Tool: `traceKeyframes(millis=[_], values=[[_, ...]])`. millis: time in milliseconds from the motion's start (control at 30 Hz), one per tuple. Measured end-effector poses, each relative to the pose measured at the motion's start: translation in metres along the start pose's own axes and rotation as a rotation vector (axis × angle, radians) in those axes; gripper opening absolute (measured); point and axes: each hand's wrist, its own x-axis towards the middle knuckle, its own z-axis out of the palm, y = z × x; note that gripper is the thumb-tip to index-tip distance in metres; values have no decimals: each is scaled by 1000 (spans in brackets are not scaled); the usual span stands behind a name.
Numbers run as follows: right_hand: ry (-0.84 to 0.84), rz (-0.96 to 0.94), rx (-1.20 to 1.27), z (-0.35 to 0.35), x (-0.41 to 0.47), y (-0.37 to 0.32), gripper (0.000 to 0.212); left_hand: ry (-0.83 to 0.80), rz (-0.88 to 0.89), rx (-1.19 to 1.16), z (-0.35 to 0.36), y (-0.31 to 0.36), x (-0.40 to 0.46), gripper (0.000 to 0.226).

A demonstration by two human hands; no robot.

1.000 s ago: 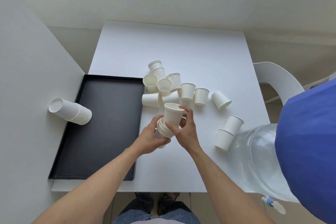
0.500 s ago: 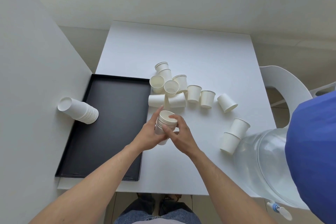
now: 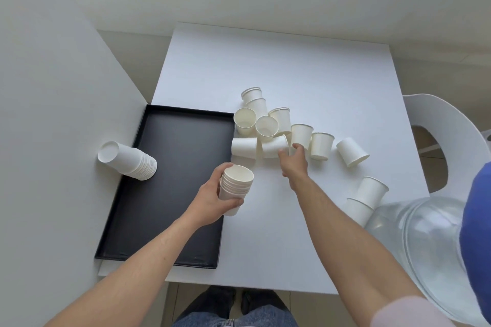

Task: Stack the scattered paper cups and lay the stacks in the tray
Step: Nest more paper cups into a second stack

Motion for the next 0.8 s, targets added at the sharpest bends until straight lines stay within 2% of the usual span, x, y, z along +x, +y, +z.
traceKeyframes(millis=[167, 300, 400, 500, 600, 800], values=[[19, 29, -16, 3, 8, 1, 16, -11, -28, -23, -7, -7, -3, 92], [93, -2, 4, -1, -14, 15, 17, -28, -55, -18, -6, -9, 1, 102], [146, -88, 108, -6, -45, 26, 15, -37, -59, -6, -5, -7, 5, 97], [106, -260, 141, -4, -76, 29, 9, -41, -43, 3, -3, -3, 10, 79], [67, -503, 94, 0, -92, 25, 7, -57, -20, 16, -2, 0, 14, 76], [-17, -818, -305, 1, -99, 33, 13, -52, 34, 35, -6, 1, 13, 75]])
